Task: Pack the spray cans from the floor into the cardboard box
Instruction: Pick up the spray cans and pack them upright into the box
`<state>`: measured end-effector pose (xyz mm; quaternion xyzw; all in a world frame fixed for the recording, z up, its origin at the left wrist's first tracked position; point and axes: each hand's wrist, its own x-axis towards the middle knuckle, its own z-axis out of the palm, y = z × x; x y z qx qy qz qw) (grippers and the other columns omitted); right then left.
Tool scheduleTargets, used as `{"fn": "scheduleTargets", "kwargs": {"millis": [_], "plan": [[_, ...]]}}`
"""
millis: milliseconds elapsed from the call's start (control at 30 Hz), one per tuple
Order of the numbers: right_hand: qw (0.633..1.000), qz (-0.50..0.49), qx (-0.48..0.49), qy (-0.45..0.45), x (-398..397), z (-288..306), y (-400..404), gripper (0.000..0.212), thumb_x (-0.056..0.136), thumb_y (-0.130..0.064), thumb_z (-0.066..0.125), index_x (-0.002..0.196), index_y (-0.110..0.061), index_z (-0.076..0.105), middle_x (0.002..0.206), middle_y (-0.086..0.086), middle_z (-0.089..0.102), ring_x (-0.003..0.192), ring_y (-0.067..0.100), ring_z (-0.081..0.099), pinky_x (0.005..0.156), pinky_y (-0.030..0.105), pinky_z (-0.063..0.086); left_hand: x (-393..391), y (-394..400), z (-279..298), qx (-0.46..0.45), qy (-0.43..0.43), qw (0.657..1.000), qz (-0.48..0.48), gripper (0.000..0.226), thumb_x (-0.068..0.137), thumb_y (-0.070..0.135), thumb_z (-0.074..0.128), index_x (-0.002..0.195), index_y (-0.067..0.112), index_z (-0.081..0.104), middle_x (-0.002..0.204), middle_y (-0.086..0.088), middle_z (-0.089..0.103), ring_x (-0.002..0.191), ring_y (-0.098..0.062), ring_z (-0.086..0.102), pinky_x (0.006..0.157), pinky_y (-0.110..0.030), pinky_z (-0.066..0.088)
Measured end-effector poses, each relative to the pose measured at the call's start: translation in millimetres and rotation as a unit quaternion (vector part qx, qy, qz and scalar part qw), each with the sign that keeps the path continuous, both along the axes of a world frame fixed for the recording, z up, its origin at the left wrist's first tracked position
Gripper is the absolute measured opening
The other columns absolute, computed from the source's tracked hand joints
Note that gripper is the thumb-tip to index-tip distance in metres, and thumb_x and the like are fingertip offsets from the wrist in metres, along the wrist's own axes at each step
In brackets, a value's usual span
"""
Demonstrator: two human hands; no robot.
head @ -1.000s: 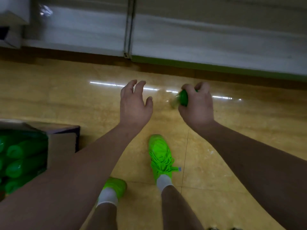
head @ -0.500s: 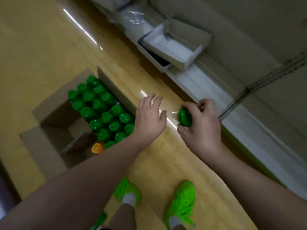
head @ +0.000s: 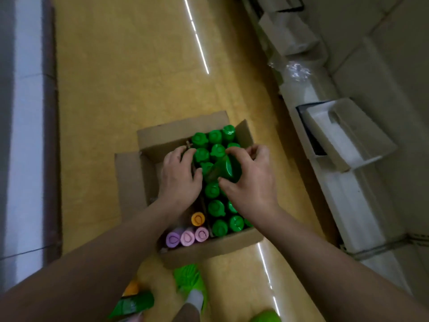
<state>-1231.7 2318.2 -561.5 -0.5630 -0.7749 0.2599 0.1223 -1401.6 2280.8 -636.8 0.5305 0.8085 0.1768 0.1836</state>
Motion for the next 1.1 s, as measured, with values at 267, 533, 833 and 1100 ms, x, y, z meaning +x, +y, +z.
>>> {"fn": "scheduleTargets", "kwargs": {"millis": [267, 533, 833, 1100], "plan": [[0.994, 0.094, -0.035, -0.052, -122, -57, 18, 0.068, 0.074, -0.032, 0.078, 0.137, -0.028, 0.051, 0.126, 0.005, 0.034, 0.109, 0.024, 0.048, 0.090, 0.034, 0.047, -102, -36, -53, -0.035, -0.040, 0.990, 0.132, 0.052, 0.093, 0.030, 0.061, 0.142, 0.019, 0.049, 0.148, -0.008, 0.043, 0.139, -0.027, 0.034, 0.115, -0.042, 0.031], [0.966, 0.173, -0.054, -0.187, -173, -163, 25, 0.065, 0.077, -0.022, 0.076, 0.136, -0.025, 0.052, 0.126, 0.011, 0.033, 0.108, 0.032, 0.049, 0.089, 0.039, 0.049, -131, -72, -129, -0.069, -0.093, 0.974, 0.195, 0.052, 0.092, 0.030, 0.061, 0.141, 0.018, 0.050, 0.147, -0.009, 0.044, 0.138, -0.029, 0.035, 0.114, -0.041, 0.031], [0.908, 0.279, -0.075, -0.304, -206, -247, 26, 0.058, 0.080, -0.001, 0.070, 0.134, -0.017, 0.056, 0.131, 0.018, 0.031, 0.109, 0.040, 0.049, 0.094, 0.047, 0.051, -124, -123, -182, -0.080, -0.126, 0.957, 0.250, 0.049, 0.091, 0.020, 0.059, 0.139, 0.017, 0.051, 0.144, -0.009, 0.046, 0.136, -0.030, 0.036, 0.113, -0.043, 0.034], [0.886, 0.296, -0.082, -0.348, -186, -275, 22, 0.051, 0.086, -0.005, 0.066, 0.133, -0.017, 0.054, 0.133, 0.021, 0.032, 0.110, 0.043, 0.047, 0.090, 0.047, 0.050, -98, -149, -197, -0.075, -0.106, 0.942, 0.308, 0.048, 0.090, 0.022, 0.059, 0.137, 0.016, 0.052, 0.141, -0.010, 0.048, 0.132, -0.029, 0.040, 0.108, -0.045, 0.038]]}}
